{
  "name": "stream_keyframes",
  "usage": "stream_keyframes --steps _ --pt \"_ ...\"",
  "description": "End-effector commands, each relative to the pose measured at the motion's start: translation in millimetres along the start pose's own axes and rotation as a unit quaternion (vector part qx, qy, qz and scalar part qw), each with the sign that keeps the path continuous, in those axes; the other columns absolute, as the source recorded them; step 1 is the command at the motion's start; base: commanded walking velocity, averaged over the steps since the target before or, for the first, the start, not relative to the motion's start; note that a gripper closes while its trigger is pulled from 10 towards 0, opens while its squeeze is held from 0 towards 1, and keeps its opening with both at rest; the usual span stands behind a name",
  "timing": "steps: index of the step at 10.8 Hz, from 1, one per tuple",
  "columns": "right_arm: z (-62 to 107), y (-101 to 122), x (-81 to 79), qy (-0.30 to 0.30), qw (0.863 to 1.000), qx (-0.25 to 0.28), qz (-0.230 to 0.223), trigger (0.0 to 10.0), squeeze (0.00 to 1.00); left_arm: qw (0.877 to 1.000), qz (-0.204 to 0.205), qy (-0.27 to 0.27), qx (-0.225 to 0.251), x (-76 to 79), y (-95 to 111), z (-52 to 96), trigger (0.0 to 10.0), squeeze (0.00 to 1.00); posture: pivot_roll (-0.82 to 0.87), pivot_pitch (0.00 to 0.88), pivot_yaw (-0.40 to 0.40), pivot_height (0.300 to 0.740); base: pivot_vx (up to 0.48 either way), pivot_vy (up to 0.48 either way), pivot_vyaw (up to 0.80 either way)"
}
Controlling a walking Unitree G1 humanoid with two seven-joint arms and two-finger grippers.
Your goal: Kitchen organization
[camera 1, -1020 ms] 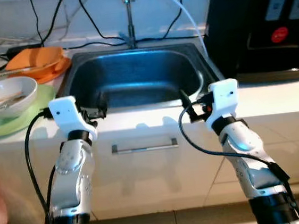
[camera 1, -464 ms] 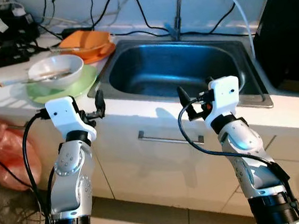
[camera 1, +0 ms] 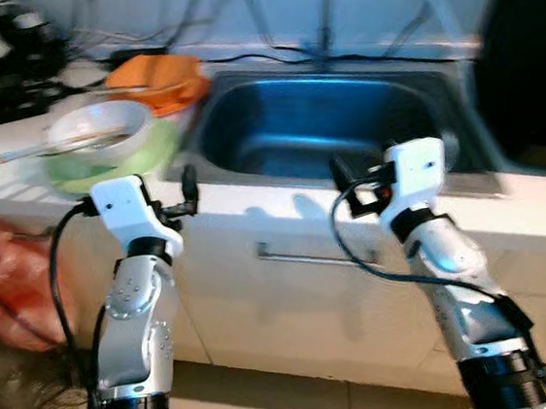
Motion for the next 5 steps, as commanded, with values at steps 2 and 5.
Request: stream_keyframes --steps 2,5 --pt "-0.8 4.1 -2.7 0.002 1.0 0.008 -0.001 10.0 0.0 1.0 -0.001 0.0 0.005 -1.7 6.1 -1.4 10.0 0.0 0.02 0.0 -0.002 0.74 0.0 0.465 0.0" --pt "-0.5 4.1 -1.1 -0.002 1.0 0.007 0.0 10.0 0.0 1.0 0.0 -0.007 -0.001 2.0 3.8 -2.3 10.0 0.0 0.02 0.0 -0.003 0.74 0.0 0.31 0.0"
Point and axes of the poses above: a point about 5 cm out from each wrist's last joint towards the gripper, its own z axis pointing back from the gripper into the wrist, its own y axis along the axis of the wrist's last joint, x = y × z, the point moved 6 cm from there along -z, pointing out of the wrist towards the gripper, and after that the axes turned 1 degree about z, right-handed, at the moved point
